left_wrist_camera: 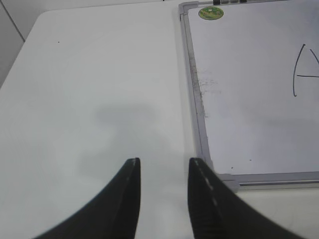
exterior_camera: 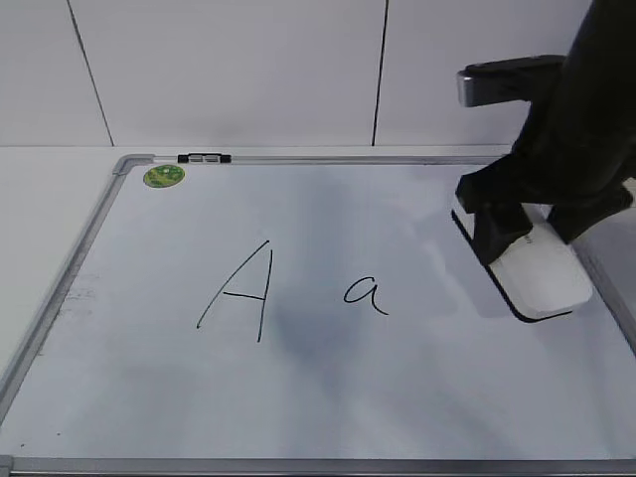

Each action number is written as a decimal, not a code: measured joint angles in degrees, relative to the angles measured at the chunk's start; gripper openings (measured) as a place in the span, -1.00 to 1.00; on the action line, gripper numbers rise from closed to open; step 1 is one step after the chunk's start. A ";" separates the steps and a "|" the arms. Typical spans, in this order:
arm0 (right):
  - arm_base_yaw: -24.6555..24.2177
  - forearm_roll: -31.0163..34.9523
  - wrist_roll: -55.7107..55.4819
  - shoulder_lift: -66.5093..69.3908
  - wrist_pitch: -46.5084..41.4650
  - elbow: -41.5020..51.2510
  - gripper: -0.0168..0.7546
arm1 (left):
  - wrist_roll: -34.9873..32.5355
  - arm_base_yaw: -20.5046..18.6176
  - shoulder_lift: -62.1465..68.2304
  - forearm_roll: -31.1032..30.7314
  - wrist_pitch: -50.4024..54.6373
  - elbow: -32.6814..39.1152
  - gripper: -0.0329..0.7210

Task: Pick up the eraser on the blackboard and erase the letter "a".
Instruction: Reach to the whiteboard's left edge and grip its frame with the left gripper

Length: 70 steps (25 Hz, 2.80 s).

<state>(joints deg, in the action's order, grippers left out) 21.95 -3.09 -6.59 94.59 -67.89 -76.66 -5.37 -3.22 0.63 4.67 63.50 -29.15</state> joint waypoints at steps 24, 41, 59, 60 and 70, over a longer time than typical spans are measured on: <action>5.20 0.00 1.19 11.54 -1.98 -9.25 0.43 | 0.00 0.00 10.38 0.33 -1.36 -0.37 -0.26; 5.20 0.34 1.32 12.53 -1.98 -9.35 0.43 | 0.00 0.00 55.12 7.90 -11.82 -15.20 -0.26; 5.20 3.09 3.20 13.89 -1.64 -9.47 0.43 | -6.80 0.00 93.77 15.20 -7.26 -37.65 -0.29; 5.20 3.09 3.44 14.16 -1.64 -9.47 0.43 | -7.15 0.00 94.81 15.47 -7.26 -38.08 -0.29; 5.20 4.05 4.10 15.30 -1.64 -9.72 0.43 | -10.44 0.00 105.26 19.30 -7.72 -39.61 -0.29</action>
<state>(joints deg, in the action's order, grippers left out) 27.15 0.96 -2.50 109.90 -69.53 -86.38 -15.81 -3.22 105.90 23.97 55.77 -68.76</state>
